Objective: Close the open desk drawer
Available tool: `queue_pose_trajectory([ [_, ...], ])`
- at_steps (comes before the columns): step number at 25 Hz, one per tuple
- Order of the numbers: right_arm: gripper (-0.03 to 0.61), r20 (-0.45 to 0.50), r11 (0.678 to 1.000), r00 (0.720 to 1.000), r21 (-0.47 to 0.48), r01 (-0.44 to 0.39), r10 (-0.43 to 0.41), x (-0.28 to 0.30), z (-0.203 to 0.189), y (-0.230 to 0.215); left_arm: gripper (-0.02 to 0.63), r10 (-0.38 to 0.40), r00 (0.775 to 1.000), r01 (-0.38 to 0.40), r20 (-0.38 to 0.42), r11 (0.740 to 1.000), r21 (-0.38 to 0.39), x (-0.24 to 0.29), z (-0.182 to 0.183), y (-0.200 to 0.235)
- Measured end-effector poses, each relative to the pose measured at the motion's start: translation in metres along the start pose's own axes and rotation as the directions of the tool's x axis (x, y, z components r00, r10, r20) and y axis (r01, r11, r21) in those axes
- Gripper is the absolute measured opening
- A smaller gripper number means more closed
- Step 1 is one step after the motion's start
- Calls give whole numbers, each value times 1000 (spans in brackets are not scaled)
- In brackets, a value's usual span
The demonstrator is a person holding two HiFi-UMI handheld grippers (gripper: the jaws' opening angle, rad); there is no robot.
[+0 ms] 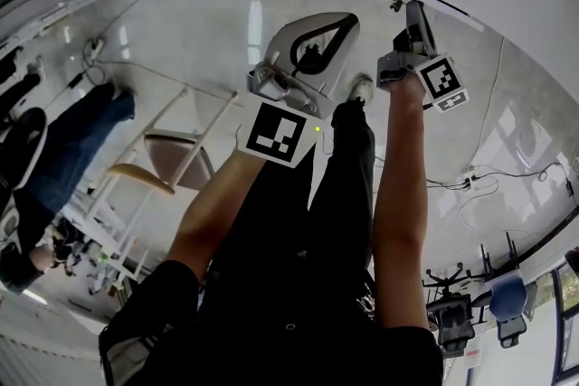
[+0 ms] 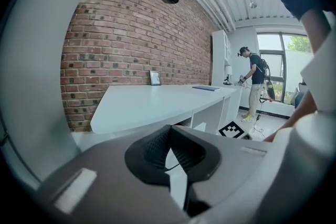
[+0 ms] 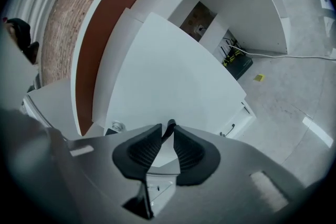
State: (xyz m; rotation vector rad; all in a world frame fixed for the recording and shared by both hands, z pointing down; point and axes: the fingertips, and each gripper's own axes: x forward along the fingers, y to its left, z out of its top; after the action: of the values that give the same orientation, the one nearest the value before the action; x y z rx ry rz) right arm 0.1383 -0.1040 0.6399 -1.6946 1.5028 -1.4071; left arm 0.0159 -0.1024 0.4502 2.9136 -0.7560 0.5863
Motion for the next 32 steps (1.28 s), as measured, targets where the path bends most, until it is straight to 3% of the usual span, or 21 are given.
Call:
queue_pose_trajectory([
  [3,77,40,998,998,-4,-55,55,1,9,15,18,8,1000,-8,22,1000,11,-1,3,0],
  [15,74,85,990,986,-17,-142,143,36,29,18,18,66,994,-68,86,998,19,12,-3,12],
  [32,75,102,976,972,-58,-208,214,75,41,2,18,102,986,-104,135,994,11,35,-29,16],
])
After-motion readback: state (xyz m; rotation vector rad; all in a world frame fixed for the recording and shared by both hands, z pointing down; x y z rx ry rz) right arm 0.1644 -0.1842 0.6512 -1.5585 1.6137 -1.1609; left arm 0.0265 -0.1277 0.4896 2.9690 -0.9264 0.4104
